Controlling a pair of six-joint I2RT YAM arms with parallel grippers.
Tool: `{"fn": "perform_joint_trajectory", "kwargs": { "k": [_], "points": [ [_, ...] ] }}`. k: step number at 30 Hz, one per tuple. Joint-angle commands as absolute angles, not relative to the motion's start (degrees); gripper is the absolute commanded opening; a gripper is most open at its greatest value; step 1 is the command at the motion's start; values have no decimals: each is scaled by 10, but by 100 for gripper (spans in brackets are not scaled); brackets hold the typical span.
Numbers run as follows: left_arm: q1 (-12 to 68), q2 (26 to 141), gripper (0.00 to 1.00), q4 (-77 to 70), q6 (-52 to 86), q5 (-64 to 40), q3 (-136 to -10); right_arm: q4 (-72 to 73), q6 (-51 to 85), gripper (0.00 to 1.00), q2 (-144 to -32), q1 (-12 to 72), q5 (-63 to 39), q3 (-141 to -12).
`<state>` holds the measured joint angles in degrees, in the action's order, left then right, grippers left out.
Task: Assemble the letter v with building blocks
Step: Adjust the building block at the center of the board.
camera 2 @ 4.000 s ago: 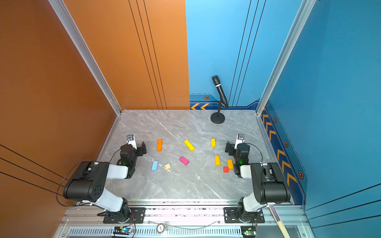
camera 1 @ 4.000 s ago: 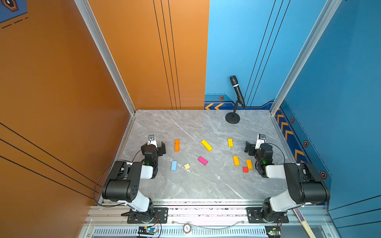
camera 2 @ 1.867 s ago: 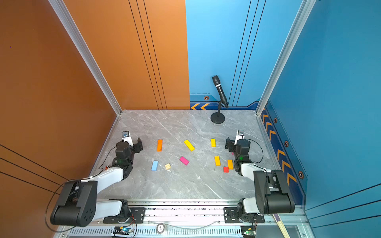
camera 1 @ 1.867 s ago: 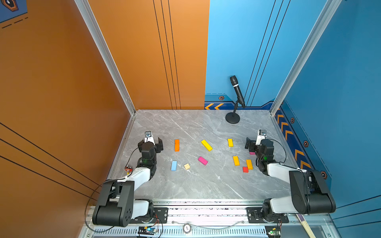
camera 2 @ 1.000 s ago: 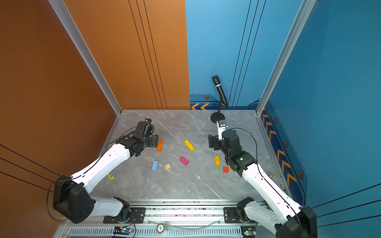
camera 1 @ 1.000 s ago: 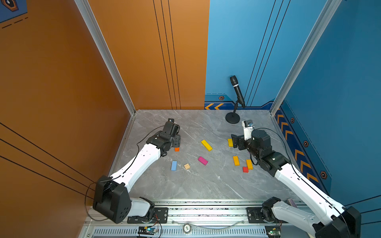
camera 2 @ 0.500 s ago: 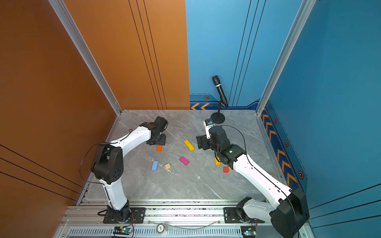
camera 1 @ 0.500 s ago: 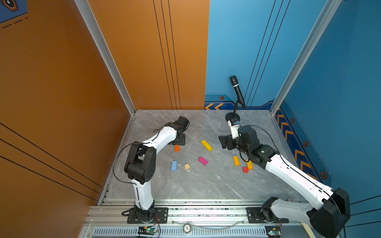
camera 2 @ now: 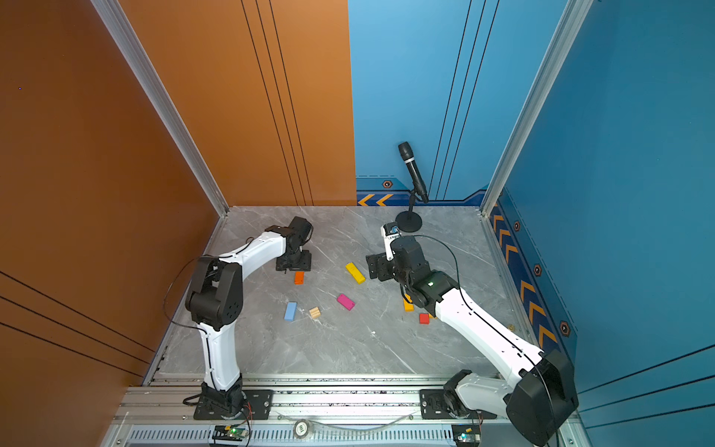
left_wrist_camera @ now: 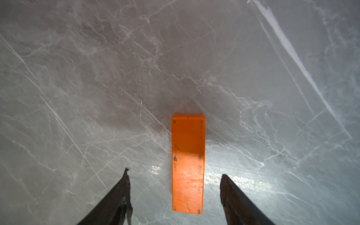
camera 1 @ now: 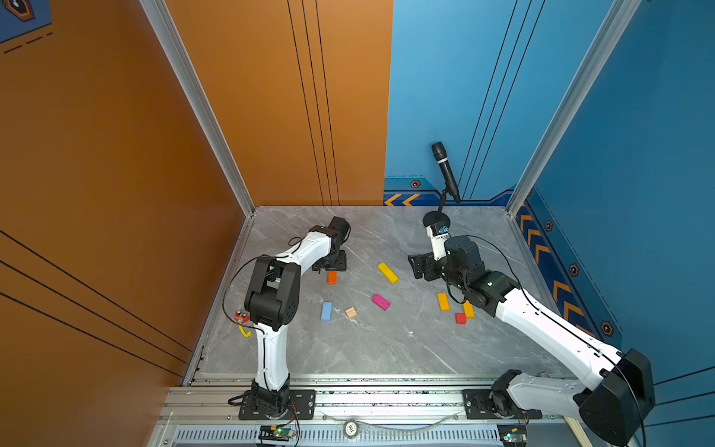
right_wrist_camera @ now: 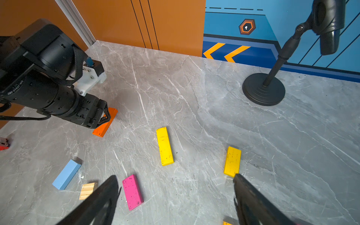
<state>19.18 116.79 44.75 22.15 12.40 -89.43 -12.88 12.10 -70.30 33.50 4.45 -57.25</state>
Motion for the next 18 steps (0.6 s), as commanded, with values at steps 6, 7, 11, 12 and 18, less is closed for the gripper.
{"fn": "perform_joint_trajectory", "kwargs": {
  "k": [6,7,11,12,18],
  "points": [
    [189,1197,73,453,234,113,-899,-119,132,92,-708,339,36,-565],
    [188,1199,73,454,234,114,-900,-118,132,92,-709,338,37,-565],
    [189,1210,73,452,235,112,-906,-119,136,92,-710,339,37,-564],
    [190,1212,72,451,235,112,-908,-119,137,92,-709,339,36,-564],
    [187,1227,69,451,241,106,-918,-119,137,92,-709,339,40,-563]
  ]
}}
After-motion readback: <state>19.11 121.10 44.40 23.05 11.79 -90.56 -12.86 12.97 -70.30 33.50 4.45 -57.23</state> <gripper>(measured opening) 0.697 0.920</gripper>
